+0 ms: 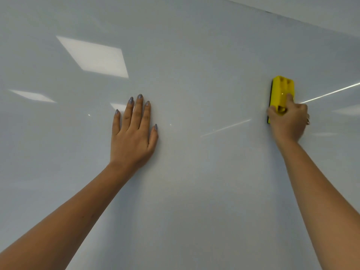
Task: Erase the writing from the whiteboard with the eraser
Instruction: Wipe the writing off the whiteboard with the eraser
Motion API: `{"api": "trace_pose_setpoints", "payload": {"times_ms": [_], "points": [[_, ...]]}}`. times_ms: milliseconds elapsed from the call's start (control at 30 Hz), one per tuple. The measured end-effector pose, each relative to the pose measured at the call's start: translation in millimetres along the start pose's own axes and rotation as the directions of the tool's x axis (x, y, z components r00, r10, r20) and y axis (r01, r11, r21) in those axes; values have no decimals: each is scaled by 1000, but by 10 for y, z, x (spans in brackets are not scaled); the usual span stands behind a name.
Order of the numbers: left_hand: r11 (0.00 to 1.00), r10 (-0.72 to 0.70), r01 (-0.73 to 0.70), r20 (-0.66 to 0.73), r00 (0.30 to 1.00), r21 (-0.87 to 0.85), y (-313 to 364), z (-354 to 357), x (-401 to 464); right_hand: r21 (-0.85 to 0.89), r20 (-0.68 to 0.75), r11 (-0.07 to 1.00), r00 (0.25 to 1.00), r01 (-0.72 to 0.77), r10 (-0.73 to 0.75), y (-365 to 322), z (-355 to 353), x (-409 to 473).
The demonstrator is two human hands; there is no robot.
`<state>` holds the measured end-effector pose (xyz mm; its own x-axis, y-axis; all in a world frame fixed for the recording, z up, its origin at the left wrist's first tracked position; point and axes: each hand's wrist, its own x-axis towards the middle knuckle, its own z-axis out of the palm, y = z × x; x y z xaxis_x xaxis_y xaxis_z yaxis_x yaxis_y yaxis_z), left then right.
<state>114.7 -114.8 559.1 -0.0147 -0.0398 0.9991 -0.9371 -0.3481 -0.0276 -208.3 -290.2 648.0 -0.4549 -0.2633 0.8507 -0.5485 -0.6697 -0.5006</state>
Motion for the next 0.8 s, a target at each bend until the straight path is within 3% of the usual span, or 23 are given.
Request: {"api": "trace_pose_setpoints", "payload": {"times_ms": [167, 267, 467, 600, 800], "points": [[1000, 3, -3, -14, 1000, -3, -2, 12, 0, 7, -84, 981, 978, -193, 193, 102, 35, -345], [1000, 4, -4, -22, 1000, -5, 4, 4, -2, 54, -118, 979, 972, -199, 204, -67, 108, -642], [999, 15, -16, -20, 1000, -29, 11, -30, 2, 122, -30, 984, 991, 130, -128, -708, 151, -1318], [999, 11, -11, -1, 1000, -42, 27, -89, -12, 180, 58, 857, 864, 483, -499, -1004, 109, -1930], [999, 4, -2, 47, 999, -46, 51, -186, -120, 169, 113, 766, 760, 620, -640, -534, -40, -2230]]}}
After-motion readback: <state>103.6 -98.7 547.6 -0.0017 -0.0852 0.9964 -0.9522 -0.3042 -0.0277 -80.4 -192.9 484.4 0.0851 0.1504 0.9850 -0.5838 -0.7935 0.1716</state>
